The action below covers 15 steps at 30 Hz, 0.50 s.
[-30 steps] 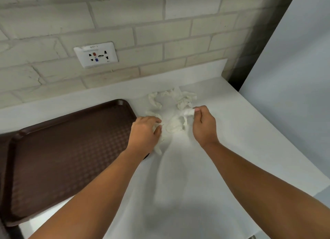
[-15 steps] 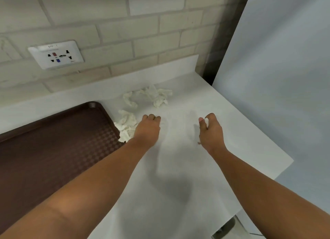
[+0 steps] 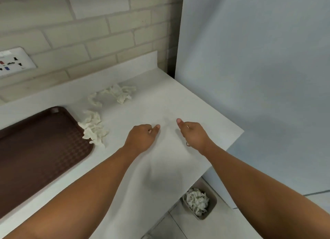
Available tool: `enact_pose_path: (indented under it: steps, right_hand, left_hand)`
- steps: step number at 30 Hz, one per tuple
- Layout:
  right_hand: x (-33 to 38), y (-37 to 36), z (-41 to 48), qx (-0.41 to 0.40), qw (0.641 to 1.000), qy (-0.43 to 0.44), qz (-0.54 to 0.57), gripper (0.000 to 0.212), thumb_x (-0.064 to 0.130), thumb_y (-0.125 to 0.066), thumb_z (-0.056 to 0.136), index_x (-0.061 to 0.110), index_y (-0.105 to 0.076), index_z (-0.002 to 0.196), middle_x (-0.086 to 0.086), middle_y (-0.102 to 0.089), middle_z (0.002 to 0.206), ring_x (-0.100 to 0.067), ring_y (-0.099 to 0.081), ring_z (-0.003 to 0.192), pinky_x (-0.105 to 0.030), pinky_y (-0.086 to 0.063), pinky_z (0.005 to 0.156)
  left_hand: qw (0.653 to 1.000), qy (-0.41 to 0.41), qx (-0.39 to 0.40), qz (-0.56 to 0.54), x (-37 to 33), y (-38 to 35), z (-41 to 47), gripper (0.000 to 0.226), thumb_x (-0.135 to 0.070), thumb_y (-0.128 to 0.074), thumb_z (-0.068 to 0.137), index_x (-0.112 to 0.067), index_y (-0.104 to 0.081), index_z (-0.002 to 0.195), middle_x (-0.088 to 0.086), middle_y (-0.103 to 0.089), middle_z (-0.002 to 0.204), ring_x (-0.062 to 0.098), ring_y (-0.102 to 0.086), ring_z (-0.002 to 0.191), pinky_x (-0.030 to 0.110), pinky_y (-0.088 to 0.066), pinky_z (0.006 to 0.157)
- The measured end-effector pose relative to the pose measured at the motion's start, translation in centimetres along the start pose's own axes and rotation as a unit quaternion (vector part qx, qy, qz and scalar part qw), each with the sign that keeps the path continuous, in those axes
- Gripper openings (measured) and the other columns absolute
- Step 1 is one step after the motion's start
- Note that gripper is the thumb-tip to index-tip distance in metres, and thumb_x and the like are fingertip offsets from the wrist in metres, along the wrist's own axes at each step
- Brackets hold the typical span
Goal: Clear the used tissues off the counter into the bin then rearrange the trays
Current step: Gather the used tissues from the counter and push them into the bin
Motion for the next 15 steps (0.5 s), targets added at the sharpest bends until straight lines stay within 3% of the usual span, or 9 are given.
enact_pose_path:
  steps: [2,4,8,11,13,15]
  right_hand:
    - [-1.5,2.0,-1.6,-0.005,0.999,-0.033,0.012,0.064,0.073,-0.041,0.088,0.015,-0.032,0.06,-0.004,-0.03,0.058,-0.015,-0.029,0.051,-0.03,-0.035,0.058]
    - [-3.1,4.4,-3.1,-0.018,0.998,-0.059,0.02,0.061,0.069,-0.039,0.091,0.014,-0.039,0.066,-0.007,-0.035,0.062,-0.017,-0.034,0.054,-0.03,-0.04,0.056]
    - [-6.8,8.8,-6.1,-0.043,0.995,-0.069,0.062,0.046,0.05,-0.047,0.098,0.011,-0.047,0.072,-0.009,-0.04,0.07,-0.022,-0.043,0.065,-0.032,-0.053,0.059]
    - [-10.2,11.7,-8.3,-0.08,0.993,-0.072,0.052,0.031,0.03,-0.047,0.101,0.006,-0.057,0.085,0.0,-0.045,0.063,-0.015,-0.044,0.053,-0.031,-0.046,0.052]
    - [-12.5,13.2,-9.5,-0.1,0.993,-0.062,0.03,0.019,0.022,-0.045,0.101,0.011,-0.059,0.093,0.006,-0.048,0.065,-0.01,-0.044,0.052,-0.025,-0.039,0.052]
    - [-15.5,14.2,-10.6,-0.116,0.991,-0.069,0.023,0.014,0.018,-0.046,0.099,0.016,-0.059,0.093,0.008,-0.052,0.071,-0.009,-0.047,0.058,-0.024,-0.037,0.055]
  left_hand:
    - [0.999,-0.006,0.015,-0.032,-3.1,-1.3,-1.0,0.06,-0.052,-0.038,0.102,-0.011,-0.038,0.058,0.001,-0.045,0.054,0.018,-0.045,0.054,0.032,-0.035,0.058]
    - [0.994,0.01,0.035,-0.1,-5.7,-2.9,-2.1,0.061,-0.051,-0.04,0.102,-0.006,-0.042,0.062,0.0,-0.045,0.054,0.018,-0.045,0.052,0.031,-0.037,0.056]
    - [0.966,0.039,0.086,-0.243,-10.8,-6.7,-4.9,0.034,-0.031,-0.046,0.104,-0.012,-0.067,0.085,0.0,-0.063,0.064,0.016,-0.058,0.048,0.022,-0.05,0.05]
    - [0.946,0.035,0.111,-0.302,-13.9,-9.8,-7.0,0.023,-0.019,-0.047,0.103,-0.013,-0.069,0.096,0.009,-0.07,0.082,0.02,-0.063,0.053,0.029,-0.053,0.05]
    - [0.944,0.021,0.12,-0.306,-15.8,-11.7,-8.6,0.022,-0.027,-0.054,0.101,-0.012,-0.069,0.094,0.009,-0.072,0.079,0.021,-0.06,0.049,0.03,-0.05,0.046]
    - [0.944,0.021,0.146,-0.295,-17.3,-14.2,-10.2,0.038,-0.042,-0.059,0.097,-0.007,-0.068,0.085,0.009,-0.071,0.07,0.021,-0.056,0.043,0.028,-0.045,0.04]
Point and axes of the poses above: each hand's wrist, its own z-axis towards the middle knuckle, its own y-axis out of the back of the hand, x = y × z, the point moved 8 cm from there along z, towards the middle knuckle
